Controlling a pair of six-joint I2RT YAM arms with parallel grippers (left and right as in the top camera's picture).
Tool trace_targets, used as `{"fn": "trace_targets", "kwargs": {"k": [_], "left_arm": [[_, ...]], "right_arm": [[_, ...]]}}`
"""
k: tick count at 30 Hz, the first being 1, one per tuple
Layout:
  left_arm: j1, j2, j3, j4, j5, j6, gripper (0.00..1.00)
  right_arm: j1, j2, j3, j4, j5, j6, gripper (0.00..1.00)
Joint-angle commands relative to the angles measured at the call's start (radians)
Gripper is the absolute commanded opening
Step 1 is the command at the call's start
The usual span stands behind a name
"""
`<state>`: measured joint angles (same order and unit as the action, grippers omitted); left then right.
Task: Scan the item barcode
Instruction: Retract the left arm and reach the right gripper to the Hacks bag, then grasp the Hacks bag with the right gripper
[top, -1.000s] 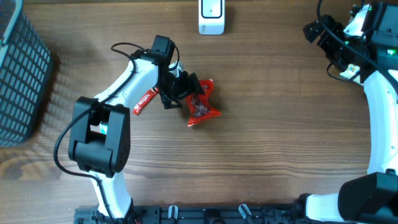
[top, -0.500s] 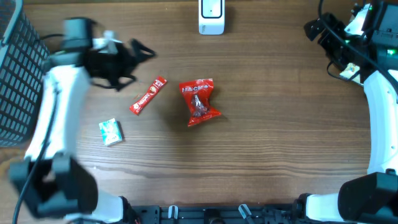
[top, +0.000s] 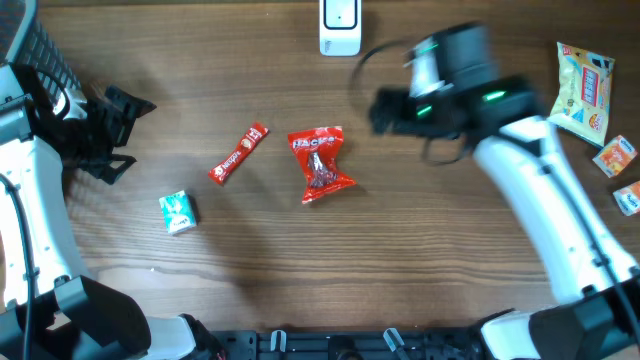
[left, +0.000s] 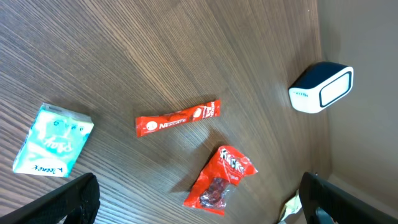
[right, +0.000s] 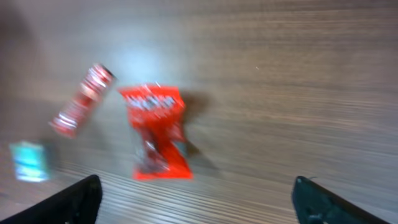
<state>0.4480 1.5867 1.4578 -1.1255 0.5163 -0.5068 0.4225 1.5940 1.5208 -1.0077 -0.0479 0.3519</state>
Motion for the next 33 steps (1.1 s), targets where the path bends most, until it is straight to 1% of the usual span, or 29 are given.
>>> {"fn": "trace_targets", "kwargs": {"k": [1,2,4,5,7,8,9,16,19,26,30,33], "left_arm": [[0.002,0.003,0.006,-0.002,-0.059,0.005,1.0],[0.002,0.003,0.006,-0.002,-0.11,0.005,1.0],[0.002,0.003,0.006,-0.006,-0.2,0.005,1.0],[0.002,0.003,0.006,-0.014,-0.246,0.005,1.0],[0.002,0.003,0.005,-0.024,-0.292,0.005,1.0],[0.002,0.003,0.005,-0.025,-0.298,0.005,1.0],[0.002,0.003,0.005,-0.024,-0.298,0.005,1.0],[0.002,0.003,0.005,-0.024,-0.298,0.005,1.0],[0.002,0.003,0.005,-0.024,-0.298,0.005,1.0],[0.002,0.003,0.005,-0.024,-0.298,0.005,1.0],[0.002,0.003,0.005,-0.024,-0.298,0.005,1.0],[0.002,0.003,0.005,-0.024,-0.298,0.004,1.0]], "right_arm": [[0.172,0.004,0.009,-0.007,0.401,-0.082,1.0],[0.209,0.004,0.009,-0.005,0.4,-0.131,0.99],[0.266,0.004,0.009,0.013,0.383,-0.138,1.0],[0.298,0.004,0.009,0.03,0.327,-0.137,1.0],[0.346,0.018,0.009,0.075,0.216,-0.158,1.0],[0.362,0.026,0.009,0.087,0.202,-0.179,1.0],[0.401,0.061,0.009,0.105,0.239,-0.219,0.99],[0.564,0.297,0.009,0.075,0.515,-0.251,0.99],[0.624,0.363,0.009,0.068,0.635,-0.252,0.99],[0.698,0.405,0.009,0.093,0.656,-0.284,0.99],[0.706,0.434,0.009,0.118,0.598,-0.375,0.99],[0.706,0.472,0.009,0.118,0.631,-0.386,0.98]]}}
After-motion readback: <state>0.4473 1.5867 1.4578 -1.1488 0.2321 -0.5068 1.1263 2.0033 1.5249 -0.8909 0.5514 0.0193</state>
